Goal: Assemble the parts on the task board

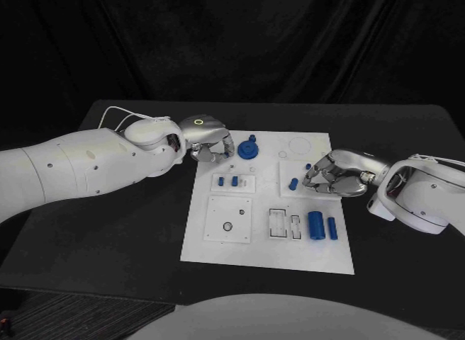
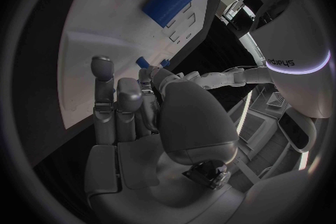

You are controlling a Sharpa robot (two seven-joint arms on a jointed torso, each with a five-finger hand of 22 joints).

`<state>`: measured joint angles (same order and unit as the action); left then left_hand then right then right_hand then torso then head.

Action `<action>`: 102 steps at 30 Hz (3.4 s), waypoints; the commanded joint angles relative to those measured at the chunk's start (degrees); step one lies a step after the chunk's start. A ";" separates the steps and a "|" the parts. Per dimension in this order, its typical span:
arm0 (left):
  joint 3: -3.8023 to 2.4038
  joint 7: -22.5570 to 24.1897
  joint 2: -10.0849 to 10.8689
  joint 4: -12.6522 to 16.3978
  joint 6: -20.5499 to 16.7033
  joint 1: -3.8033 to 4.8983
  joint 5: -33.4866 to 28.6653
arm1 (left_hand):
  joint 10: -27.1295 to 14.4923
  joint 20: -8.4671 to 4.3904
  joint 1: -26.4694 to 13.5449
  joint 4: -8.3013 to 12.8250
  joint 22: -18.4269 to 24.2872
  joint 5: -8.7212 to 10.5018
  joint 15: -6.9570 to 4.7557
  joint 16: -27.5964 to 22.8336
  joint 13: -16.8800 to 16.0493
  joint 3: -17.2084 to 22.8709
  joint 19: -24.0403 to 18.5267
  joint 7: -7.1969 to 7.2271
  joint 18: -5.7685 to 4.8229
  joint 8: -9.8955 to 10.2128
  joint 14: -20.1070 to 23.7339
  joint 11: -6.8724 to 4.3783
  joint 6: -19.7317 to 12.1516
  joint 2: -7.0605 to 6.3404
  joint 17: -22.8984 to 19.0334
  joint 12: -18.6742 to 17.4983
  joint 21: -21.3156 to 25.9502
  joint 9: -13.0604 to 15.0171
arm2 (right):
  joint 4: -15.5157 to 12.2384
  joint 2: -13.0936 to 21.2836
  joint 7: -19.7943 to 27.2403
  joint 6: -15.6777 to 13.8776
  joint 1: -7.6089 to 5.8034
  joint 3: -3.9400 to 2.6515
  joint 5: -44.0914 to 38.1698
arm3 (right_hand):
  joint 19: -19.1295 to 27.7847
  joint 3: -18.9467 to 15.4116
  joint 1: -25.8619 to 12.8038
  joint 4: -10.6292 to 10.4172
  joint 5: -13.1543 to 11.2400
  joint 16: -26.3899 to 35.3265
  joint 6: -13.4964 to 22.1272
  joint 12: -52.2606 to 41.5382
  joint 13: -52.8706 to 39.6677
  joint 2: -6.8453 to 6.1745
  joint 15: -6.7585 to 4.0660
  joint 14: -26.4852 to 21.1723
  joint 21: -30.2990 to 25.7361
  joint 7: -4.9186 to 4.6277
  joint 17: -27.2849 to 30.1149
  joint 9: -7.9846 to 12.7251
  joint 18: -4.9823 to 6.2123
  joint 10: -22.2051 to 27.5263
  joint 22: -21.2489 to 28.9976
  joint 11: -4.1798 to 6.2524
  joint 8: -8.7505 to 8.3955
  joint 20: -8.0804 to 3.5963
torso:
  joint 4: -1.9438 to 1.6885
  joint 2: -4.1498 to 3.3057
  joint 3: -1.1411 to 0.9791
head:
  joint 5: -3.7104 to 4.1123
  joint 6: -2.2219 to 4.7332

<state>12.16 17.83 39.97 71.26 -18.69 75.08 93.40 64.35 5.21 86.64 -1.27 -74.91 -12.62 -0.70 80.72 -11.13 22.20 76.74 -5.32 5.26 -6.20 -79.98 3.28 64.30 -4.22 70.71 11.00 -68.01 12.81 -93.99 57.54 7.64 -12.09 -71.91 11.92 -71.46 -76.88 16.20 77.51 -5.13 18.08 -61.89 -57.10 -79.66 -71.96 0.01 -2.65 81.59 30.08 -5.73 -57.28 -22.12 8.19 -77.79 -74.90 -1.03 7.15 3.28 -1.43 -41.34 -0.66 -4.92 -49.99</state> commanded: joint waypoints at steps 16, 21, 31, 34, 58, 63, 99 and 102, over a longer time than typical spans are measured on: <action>-0.03 8.65 3.30 1.55 10.36 -0.08 -41.63 | 0.40 -0.50 -1.35 -1.74 -8.33 0.26 -0.98 -1.87 2.08 -1.30 -0.97 -0.12 -0.16 1.74 1.30 -0.84 -1.06 0.05 -3.06 -3.38 1.95 -0.77 | -0.03 0.27 -0.60 0.28 0.20 -0.02 0.27 | -0.11 0.08 0.38 0.24 -0.35 0.42 0.19 0.44 0.25 -0.05 0.02 -0.29 -0.66 -0.07 0.29 -0.08 0.63 0.54 -3.17 -0.18 0.25 0.28 | -0.15 -0.04 0.07 | -0.16 -0.01; -0.01 8.99 3.27 1.35 12.76 -0.18 -45.41 | 0.11 -0.53 -1.34 -2.08 -8.11 0.35 -1.00 -2.98 2.41 -1.54 -1.65 0.03 0.00 1.95 2.50 -0.94 -1.40 0.20 -5.06 -3.85 2.84 -0.87 | 0.02 0.20 -0.59 0.36 0.23 -0.02 0.27 | -0.11 0.08 0.38 0.24 -0.35 0.42 0.19 0.44 0.25 -0.05 0.02 -0.29 -0.66 -0.07 0.29 -0.08 0.63 0.54 -3.17 -0.18 0.25 0.28 | -0.03 0.04 -0.12 | -0.38 -0.01; -0.01 9.05 1.94 -0.11 14.12 -1.45 -47.05 | 0.04 -0.55 -1.15 -2.19 -8.00 0.33 -1.03 -3.36 2.59 -1.60 -2.05 0.16 0.08 2.01 2.94 -1.05 -1.53 0.40 -5.71 -4.07 3.33 -0.92 | -0.07 0.30 -0.64 0.48 0.26 -0.01 0.27 | -0.08 0.08 0.36 0.22 -0.40 0.45 0.20 0.45 0.25 -0.04 0.02 -0.32 -0.76 -0.07 0.32 -0.08 0.64 0.55 -3.15 -0.18 0.24 0.28 | -0.14 -0.01 0.00 | -0.15 -0.01; -0.01 9.04 1.41 -0.61 14.02 -1.83 -47.14 | 0.06 -0.56 -1.04 -2.17 -8.01 0.26 -1.05 -3.40 2.62 -1.60 -2.05 0.16 0.08 2.01 2.98 -1.05 -1.54 0.42 -5.76 -4.10 3.29 -0.92 | -0.10 0.33 -0.64 0.53 0.26 -0.01 0.27 | -0.08 0.08 0.36 0.22 -0.40 0.45 0.20 0.45 0.25 -0.04 0.02 -0.32 -0.76 -0.07 0.32 -0.08 0.64 0.55 -3.15 -0.18 0.24 0.28 | -0.11 0.00 0.03 | -0.12 -0.01; -0.01 7.72 -0.48 -2.87 12.82 -2.67 -47.22 | 0.05 -0.62 -0.11 -1.79 -8.01 -0.43 -1.06 -3.71 2.92 -1.54 -2.28 0.04 0.10 2.10 3.37 -0.90 -1.74 0.37 -6.37 -4.42 3.43 -1.01 | -0.23 0.36 -0.35 0.59 0.28 -0.01 0.27 | -0.08 0.08 0.36 0.22 -0.40 0.45 0.20 0.45 0.25 -0.04 0.02 -0.32 -0.76 -0.07 0.32 -0.08 0.64 0.55 -3.15 -0.18 0.24 0.28 | -0.09 -0.10 0.00 | -0.30 -0.01; -0.01 8.62 -0.14 -2.49 10.92 -2.73 -47.22 | -0.62 -0.60 -0.02 -1.83 -8.00 0.00 -1.00 -3.82 3.21 -1.91 -2.46 0.01 0.09 2.31 3.62 -0.78 -2.62 -0.01 -6.61 -4.83 3.49 -1.18 | -0.66 0.81 0.01 -0.10 0.28 -0.02 0.27 | -0.04 0.08 0.35 0.20 -0.54 0.52 0.24 0.49 0.29 -0.02 0.03 -0.40 -0.78 -0.06 0.36 -0.11 0.64 0.62 -3.16 -0.16 0.24 0.30 | -0.06 -0.07 -0.02 | -0.09 -0.01; -0.05 9.39 5.11 5.19 -2.12 -0.83 -28.36 | 5.74 -0.79 1.39 -5.87 -9.02 0.11 -1.31 7.32 -62.91 -6.76 -0.31 0.04 -0.66 0.34 -6.49 -1.67 -6.30 -0.30 13.77 66.38 -1.55 -2.62 | 3.66 -5.91 -4.70 -12.13 -11.27 -0.04 -5.89 | -6.94 -3.39 -0.43 -0.64 -6.65 -6.96 1.49 -2.44 -4.54 -3.39 -1.08 4.52 19.40 0.33 -7.41 0.48 -2.13 -5.53 -7.17 0.82 -1.28 -0.81 | -0.68 0.01 0.38 | 1.71 -0.01; -0.05 8.98 5.29 5.31 -2.04 -0.74 -28.14 | 7.57 -0.79 1.30 -5.97 -9.21 0.10 -1.29 8.18 -65.00 -6.90 0.12 -0.03 -0.80 0.37 -7.93 -1.68 -6.48 -0.22 16.09 68.21 -2.28 -2.68 | 5.84 -8.15 -5.49 -13.10 -10.19 -0.04 -7.25 | -7.29 -3.50 -0.34 -0.50 -4.96 -8.26 2.68 -2.87 -5.24 -3.61 -1.32 4.84 21.25 0.22 -8.78 0.82 -2.36 -5.99 -7.52 1.11 -2.02 -0.98 | -1.07 -0.03 0.59 | 2.27 -0.01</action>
<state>12.17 27.17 45.20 76.41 -19.54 74.17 63.30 71.56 4.49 88.13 -6.97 -74.90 -12.86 -2.04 88.72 -74.88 15.44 76.64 -5.43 5.26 -5.98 -83.75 1.57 58.22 -4.28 74.95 78.80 -70.09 10.20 -88.85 49.77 5.36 -22.12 -82.48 11.89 -75.31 -83.55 12.93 77.27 -5.67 12.43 -69.74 -54.86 -82.23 -74.94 -2.94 -3.59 83.95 50.79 -5.46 -65.63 -21.41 6.59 -83.38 -74.90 0.05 5.48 2.35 -2.06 -41.30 -0.27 -3.05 -49.99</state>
